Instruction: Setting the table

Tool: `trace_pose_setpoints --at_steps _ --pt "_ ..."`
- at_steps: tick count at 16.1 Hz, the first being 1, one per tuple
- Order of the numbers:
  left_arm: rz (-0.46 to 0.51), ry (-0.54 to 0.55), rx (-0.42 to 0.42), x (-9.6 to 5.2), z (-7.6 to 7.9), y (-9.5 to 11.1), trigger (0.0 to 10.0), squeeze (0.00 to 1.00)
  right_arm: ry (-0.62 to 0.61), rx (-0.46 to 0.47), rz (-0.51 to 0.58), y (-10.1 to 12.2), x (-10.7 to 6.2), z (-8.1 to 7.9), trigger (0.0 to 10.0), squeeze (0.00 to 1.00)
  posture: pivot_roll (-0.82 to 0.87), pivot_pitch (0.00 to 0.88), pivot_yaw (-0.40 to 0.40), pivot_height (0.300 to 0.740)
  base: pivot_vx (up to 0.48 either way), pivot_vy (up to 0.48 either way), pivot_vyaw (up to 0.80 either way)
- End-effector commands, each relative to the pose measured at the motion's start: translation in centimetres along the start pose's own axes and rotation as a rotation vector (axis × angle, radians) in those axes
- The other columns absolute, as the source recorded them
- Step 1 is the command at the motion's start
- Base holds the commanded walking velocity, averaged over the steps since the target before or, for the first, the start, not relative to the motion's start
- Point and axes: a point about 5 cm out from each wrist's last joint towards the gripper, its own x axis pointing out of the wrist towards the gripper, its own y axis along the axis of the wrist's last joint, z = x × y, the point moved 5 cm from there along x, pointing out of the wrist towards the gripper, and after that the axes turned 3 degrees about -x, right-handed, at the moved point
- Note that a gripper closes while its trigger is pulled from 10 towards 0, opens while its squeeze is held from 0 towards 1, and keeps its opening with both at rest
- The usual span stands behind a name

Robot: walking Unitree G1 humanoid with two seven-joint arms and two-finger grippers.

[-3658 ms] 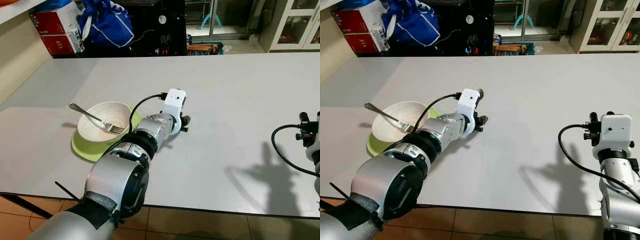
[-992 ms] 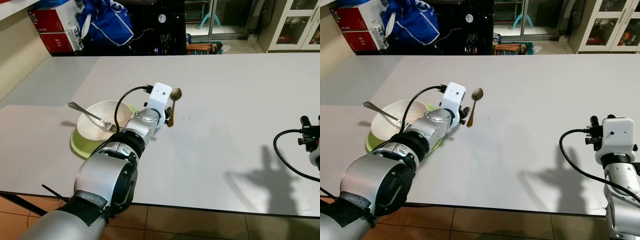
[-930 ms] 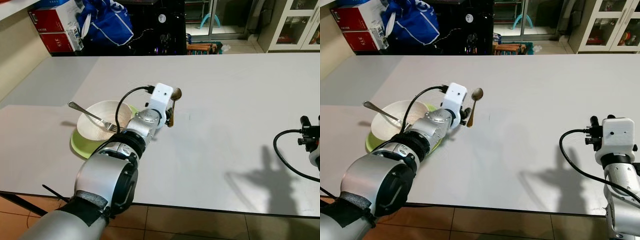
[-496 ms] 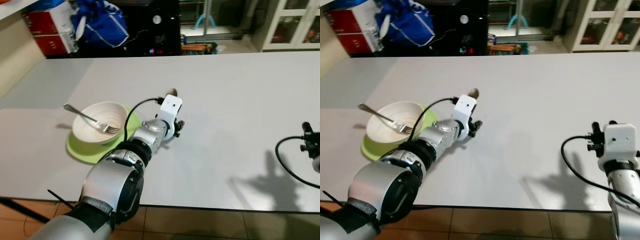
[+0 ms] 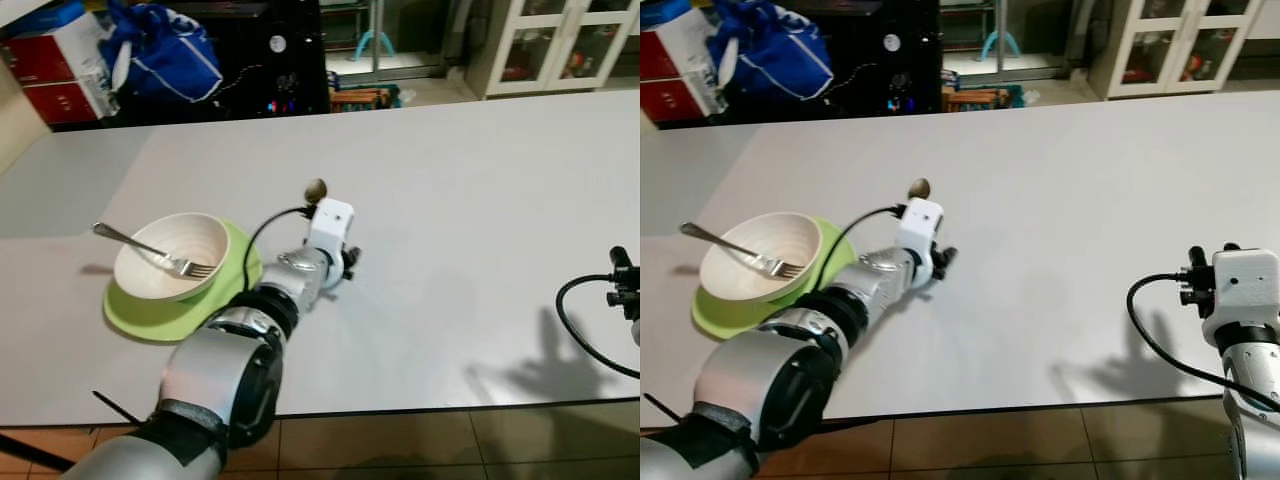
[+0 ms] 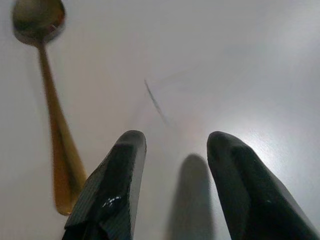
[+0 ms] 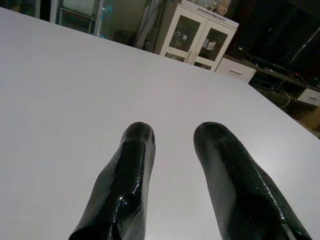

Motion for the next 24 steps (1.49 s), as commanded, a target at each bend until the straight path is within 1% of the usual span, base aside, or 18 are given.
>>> trace_pose_setpoints --at_steps 1,3,4,6,7,9,12,15,16,18,20,22,24 --pt "0.048 0.014 -0.002 -0.1 -0.4 1.7 10.0 0.00 0.010 -0.002 0.007 0.4 -0.1 0.0 10.0 0.00 -0.34 0.000 0.073 0.740 0.000 0.000 0.00" --pt "0.072 0.020 -0.001 -0.3 -0.7 2.7 10.0 0.00 0.019 0.001 0.007 0.4 0.2 -0.3 10.0 0.00 -0.33 0.000 0.063 0.740 0.000 0.000 0.00" --pt "0.073 0.023 -0.001 -0.3 -0.8 2.8 10.0 0.00 0.020 0.001 0.007 0.4 0.3 -0.3 10.0 0.00 -0.33 0.000 0.063 0.740 0.000 0.000 0.00" --pt "0.054 0.067 -0.018 -0.4 -1.9 2.2 10.0 0.00 0.026 0.001 0.009 0.5 0.4 -0.4 10.0 0.00 -0.33 0.000 0.059 0.740 0.000 0.000 0.00" --pt "0.043 0.104 -0.042 -0.5 -2.7 1.8 10.0 0.00 0.027 0.001 0.009 0.5 0.5 -0.3 10.0 0.00 -0.33 0.000 0.057 0.740 0.000 0.000 0.00" --pt "0.036 0.157 -0.091 -0.7 -3.9 1.2 10.0 0.00 0.026 -0.002 0.006 0.5 0.4 -0.2 10.0 0.00 -0.33 0.000 0.052 0.740 0.000 0.000 0.00" --pt "0.020 0.174 -0.099 -0.8 -4.4 0.6 10.0 0.00 0.034 -0.005 0.006 0.6 0.4 -0.3 10.0 0.00 -0.33 0.003 0.049 0.740 0.000 0.000 0.00" --pt "-0.019 0.164 -0.077 -0.7 -4.1 -0.4 10.0 0.00 0.039 -0.011 0.012 0.9 0.3 -0.2 10.0 0.00 -0.36 0.012 0.056 0.740 0.000 0.000 0.00" --pt "-0.035 0.163 -0.086 -0.7 -3.9 -0.9 10.0 0.00 0.039 -0.020 0.012 1.0 0.1 0.1 10.0 0.00 -0.39 0.021 0.054 0.740 0.000 0.000 0.00" --pt "-0.060 0.164 -0.137 -0.6 -3.6 -2.0 10.0 0.00 0.032 -0.041 0.001 0.9 -0.7 1.0 10.0 0.00 -0.41 0.029 0.050 0.740 0.000 0.000 0.00" --pt "-0.103 0.139 -0.161 -0.5 -2.9 -3.5 10.0 0.00 0.028 -0.050 -0.012 0.6 -1.2 1.4 10.0 0.00 -0.41 0.036 0.047 0.740 0.000 0.000 0.00" --pt "-0.126 0.124 -0.194 -0.4 -2.4 -4.3 10.0 0.00 0.030 -0.050 -0.014 0.6 -1.1 1.3 10.0 0.00 -0.41 0.036 0.047 0.740 0.000 0.000 0.00" --pt "-0.201 0.051 -0.207 -0.4 -0.8 -6.6 10.0 0.00 0.051 -0.039 -0.017 0.6 -0.9 0.5 10.0 0.00 -0.37 0.030 0.044 0.740 0.000 0.000 0.00"
